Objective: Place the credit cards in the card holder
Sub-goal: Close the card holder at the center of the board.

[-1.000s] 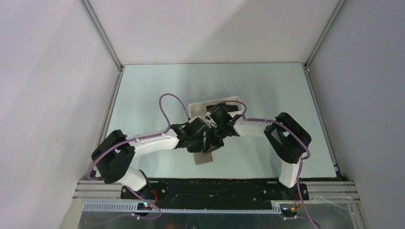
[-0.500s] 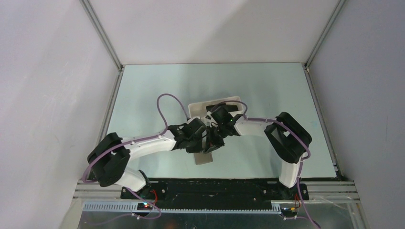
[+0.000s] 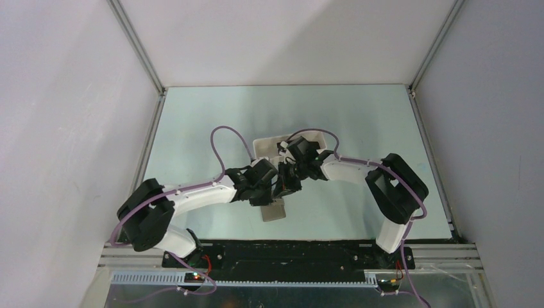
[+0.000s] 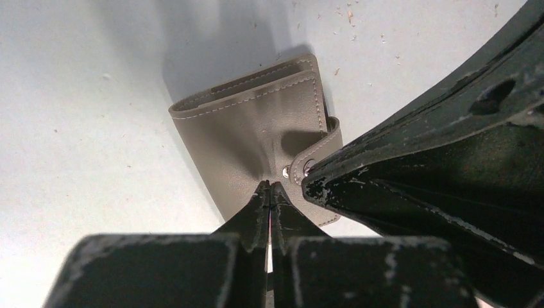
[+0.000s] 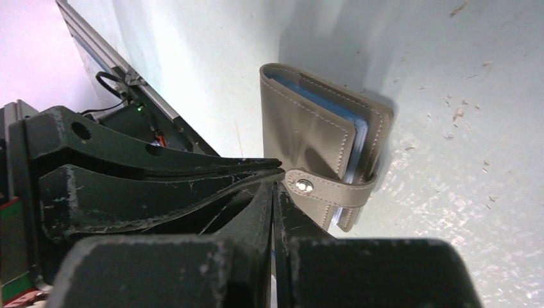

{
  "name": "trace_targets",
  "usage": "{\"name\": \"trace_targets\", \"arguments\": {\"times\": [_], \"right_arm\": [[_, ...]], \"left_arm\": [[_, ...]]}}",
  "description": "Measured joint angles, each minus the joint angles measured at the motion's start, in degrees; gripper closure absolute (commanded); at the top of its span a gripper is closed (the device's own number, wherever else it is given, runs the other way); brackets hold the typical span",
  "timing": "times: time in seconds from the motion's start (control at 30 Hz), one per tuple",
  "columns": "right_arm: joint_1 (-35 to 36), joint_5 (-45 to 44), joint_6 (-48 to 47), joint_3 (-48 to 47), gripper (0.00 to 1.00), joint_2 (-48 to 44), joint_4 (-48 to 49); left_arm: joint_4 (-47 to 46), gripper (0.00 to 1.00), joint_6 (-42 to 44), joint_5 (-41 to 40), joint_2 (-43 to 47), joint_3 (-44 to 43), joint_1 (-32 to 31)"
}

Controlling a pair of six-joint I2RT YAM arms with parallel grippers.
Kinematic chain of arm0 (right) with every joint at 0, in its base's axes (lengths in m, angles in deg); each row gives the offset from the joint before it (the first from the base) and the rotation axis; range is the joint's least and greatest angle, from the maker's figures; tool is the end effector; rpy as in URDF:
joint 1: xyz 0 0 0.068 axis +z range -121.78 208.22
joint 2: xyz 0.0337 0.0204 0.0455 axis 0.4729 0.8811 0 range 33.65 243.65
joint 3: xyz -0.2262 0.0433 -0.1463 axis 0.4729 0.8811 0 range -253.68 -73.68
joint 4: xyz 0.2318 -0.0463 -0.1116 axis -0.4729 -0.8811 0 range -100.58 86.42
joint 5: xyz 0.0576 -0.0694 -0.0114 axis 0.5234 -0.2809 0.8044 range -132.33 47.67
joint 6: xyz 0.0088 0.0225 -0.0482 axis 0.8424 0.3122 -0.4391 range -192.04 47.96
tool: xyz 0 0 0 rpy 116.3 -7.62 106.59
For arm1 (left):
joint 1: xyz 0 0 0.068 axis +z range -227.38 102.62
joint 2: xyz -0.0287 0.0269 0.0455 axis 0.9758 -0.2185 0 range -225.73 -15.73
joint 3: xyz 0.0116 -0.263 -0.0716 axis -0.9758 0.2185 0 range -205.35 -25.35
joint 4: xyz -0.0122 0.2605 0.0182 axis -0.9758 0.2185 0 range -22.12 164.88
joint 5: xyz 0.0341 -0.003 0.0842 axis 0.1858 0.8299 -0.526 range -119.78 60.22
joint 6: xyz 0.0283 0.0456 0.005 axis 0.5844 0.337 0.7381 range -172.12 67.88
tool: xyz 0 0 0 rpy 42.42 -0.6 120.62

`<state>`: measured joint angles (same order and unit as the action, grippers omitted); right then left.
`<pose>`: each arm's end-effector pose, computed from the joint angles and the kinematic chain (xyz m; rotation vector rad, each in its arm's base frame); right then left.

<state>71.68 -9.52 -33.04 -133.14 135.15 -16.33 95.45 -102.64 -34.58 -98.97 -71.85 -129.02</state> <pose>0.2442 0.2580 0.1679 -0.3704 2.7880 1.2058 0.1690 -0.2087 0.1785 0.0006 2.7658 -0.4178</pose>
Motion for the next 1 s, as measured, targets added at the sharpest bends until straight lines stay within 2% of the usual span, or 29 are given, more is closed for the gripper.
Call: {"name": "trace_targets", "arguments": {"times": [0.13,0.4,0.6,0.83,1.0], "right_arm": [[0.02,-1.86,-0.26,0.0,1.0,0.0,-1.09],[0.52,-5.18,-1.77,0.0,1.0,2.23,-3.72],[0.94,-4.94,-1.79,-0.02,1.0,3.72,-3.45],[0.94,-4.55,-1.79,-0.13,1.0,3.96,-3.37],[0.98,-4.55,-1.79,-0.13,1.0,3.96,-3.28]], "left_arm": [[0.0,0.99,-0.04,0.0,0.0,0.0,0.0],[-1.62,0.72,-1.46,0.63,2.1,2.43,0.15],[-7.63,0.61,-4.09,3.76,5.75,8.35,2.12],[-18.23,0.61,-8.22,9.86,9.01,15.78,5.68],[-21.57,0.74,-9.55,11.19,8.83,16.26,5.73]]}}
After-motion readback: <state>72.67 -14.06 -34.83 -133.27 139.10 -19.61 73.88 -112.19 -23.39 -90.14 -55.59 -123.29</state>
